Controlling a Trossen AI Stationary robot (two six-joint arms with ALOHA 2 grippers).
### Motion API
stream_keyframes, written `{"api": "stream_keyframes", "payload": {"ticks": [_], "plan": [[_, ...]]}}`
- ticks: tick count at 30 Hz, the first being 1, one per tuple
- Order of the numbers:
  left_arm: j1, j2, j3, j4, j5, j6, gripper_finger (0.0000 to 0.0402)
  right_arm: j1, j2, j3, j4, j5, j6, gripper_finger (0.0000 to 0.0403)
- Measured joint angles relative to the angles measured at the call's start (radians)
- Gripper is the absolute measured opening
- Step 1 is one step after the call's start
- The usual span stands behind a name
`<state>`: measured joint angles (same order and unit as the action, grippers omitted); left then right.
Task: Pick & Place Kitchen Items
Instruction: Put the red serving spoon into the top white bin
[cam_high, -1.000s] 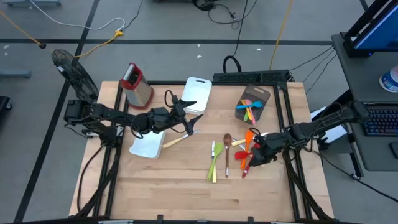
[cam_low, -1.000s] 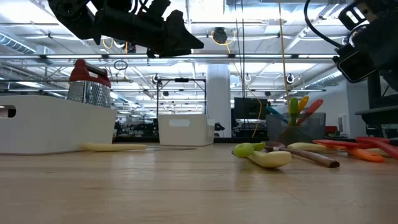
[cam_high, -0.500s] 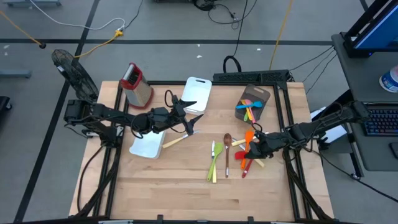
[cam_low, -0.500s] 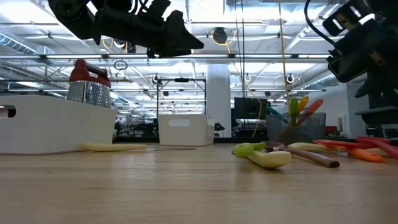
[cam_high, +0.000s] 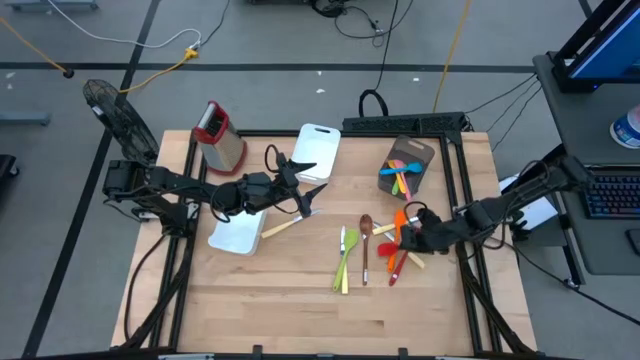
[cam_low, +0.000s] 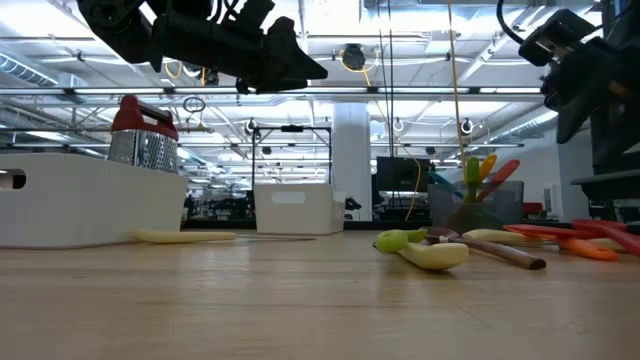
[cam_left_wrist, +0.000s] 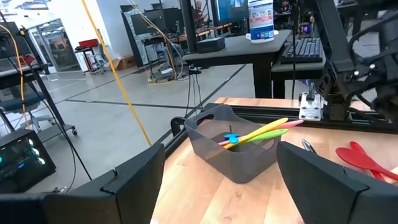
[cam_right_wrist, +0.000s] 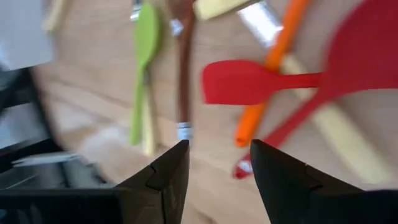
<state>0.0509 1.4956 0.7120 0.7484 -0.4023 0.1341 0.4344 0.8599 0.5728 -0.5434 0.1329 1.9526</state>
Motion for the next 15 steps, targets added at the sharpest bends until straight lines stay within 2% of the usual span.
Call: {"api": "stream_keyframes", "payload": {"ticks": [4, 11, 15], "plan": [[0.000, 0.000, 0.000, -0.019, 0.000, 0.000, 0.0310, 0.001, 0.096, 0.097, -0.138, -0.020, 0.014, 0.0166], [0.000, 0.000, 0.000, -0.053, 0.000, 0.000, 0.0310, 0.001, 0.284, 0.139, -0.143, -0.086, 0.096, 0.0163], [0.000, 0.000, 0.000, -0.052, 0.000, 0.000, 0.0310, 0.001, 0.330, 0.141, -0.146, -0.107, 0.140, 0.0163]]}}
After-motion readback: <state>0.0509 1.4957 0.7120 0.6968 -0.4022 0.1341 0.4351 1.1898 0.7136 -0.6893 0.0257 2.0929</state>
